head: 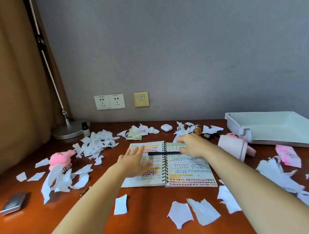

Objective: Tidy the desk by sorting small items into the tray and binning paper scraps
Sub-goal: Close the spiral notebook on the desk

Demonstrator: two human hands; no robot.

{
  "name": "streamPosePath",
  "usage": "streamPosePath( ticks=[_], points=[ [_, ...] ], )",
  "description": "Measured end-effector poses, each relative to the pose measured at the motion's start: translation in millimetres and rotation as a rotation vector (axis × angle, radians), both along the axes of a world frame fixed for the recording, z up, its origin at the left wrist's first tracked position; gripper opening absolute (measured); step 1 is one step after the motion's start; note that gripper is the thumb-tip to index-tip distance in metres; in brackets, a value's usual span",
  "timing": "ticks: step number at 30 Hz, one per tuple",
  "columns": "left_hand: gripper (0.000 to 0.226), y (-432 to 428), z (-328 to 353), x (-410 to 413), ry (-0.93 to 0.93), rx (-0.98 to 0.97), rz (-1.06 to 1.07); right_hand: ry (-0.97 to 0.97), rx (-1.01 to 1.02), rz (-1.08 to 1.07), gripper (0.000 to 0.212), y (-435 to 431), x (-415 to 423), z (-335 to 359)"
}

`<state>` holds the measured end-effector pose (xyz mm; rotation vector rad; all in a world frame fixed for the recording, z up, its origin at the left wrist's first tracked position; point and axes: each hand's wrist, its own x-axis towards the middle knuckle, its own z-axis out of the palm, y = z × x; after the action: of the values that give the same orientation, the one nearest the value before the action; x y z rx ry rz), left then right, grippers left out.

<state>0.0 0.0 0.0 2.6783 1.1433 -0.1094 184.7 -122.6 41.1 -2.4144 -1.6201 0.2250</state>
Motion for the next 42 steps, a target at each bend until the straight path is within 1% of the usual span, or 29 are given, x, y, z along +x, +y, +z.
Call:
streamPosePath(
  ticks=[3,6,8,9,11,13,14,17,18,20,21,22,24,26,28,30,33,35,37,39,40,42],
  points=[
    [0.083,8,-16,1,0.056,-0.031,0.046,-0.018,0.01,-0.011,0.037,15,4,-15],
    [0.079,13,-32,2,0.102,0.025,0.016,-0.043,-0.002,0.01,0.035,28,5,-28],
    [0.077,14,-39,2,0.096,0.068,0.003,-0.058,0.033,0.037,0.03,37,2,-33],
    [0.08,15,-42,2,0.095,0.075,-0.001,-0.059,0.045,0.044,0.028,42,2,-37],
    [0.091,14,-43,0,0.093,0.076,-0.004,-0.072,0.063,0.055,0.02,50,1,-43],
    [0.09,14,-43,0,0.082,0.083,-0.006,-0.098,0.068,0.081,0.014,53,-1,-46],
    [0.09,14,-43,0,0.072,0.088,-0.006,-0.111,0.062,0.092,0.012,54,-2,-47],
    [0.101,13,-44,-1,0.058,0.084,-0.012,-0.107,0.056,0.081,0.011,54,-4,-47],
    [0.106,14,-44,-1,0.055,0.085,-0.015,-0.064,0.086,0.043,0.012,53,-5,-45],
    [0.113,14,-44,-1,0.049,0.084,-0.017,0.103,0.187,-0.059,0.014,52,-4,-40],
    [0.108,14,-44,-1,0.048,0.082,-0.015,0.203,0.223,-0.112,0.014,51,-3,-38],
    [0.098,15,-45,-1,0.047,0.085,-0.01,0.303,0.233,-0.157,0.017,49,-2,-36],
    [0.078,15,-46,0,0.046,0.095,-0.012,0.461,0.191,-0.211,0.035,43,-3,-36],
    [0.074,15,-46,-1,0.048,0.097,-0.015,0.586,0.155,-0.236,0.052,37,-6,-42],
    [0.074,15,-46,-1,0.039,0.09,-0.008,0.611,0.149,-0.238,0.058,35,-10,-50],
    [0.08,13,-45,0,-0.004,0.083,0.036,0.575,0.166,-0.223,0.059,35,-13,-57],
    [0.1,11,-40,2,-0.117,0.032,0.252,0.631,0.222,-0.217,0.062,34,-14,-63],
    [0.109,14,-32,4,-0.215,-0.095,0.359,0.642,0.255,-0.208,0.063,33,-14,-66],
    [0.111,16,-22,5,-0.362,-0.244,0.399,0.642,0.272,-0.196,0.063,33,-13,-70],
    [0.105,19,-12,5,-0.517,-0.356,0.474,0.646,0.28,-0.192,0.064,33,-12,-72],
    [0.097,20,-6,5,-0.572,-0.407,0.532,0.65,0.284,-0.192,0.064,33,-12,-73],
    [0.073,27,8,1,-0.639,-0.493,0.632,0.665,0.294,-0.192,0.063,33,-12,-75]
  ],
)
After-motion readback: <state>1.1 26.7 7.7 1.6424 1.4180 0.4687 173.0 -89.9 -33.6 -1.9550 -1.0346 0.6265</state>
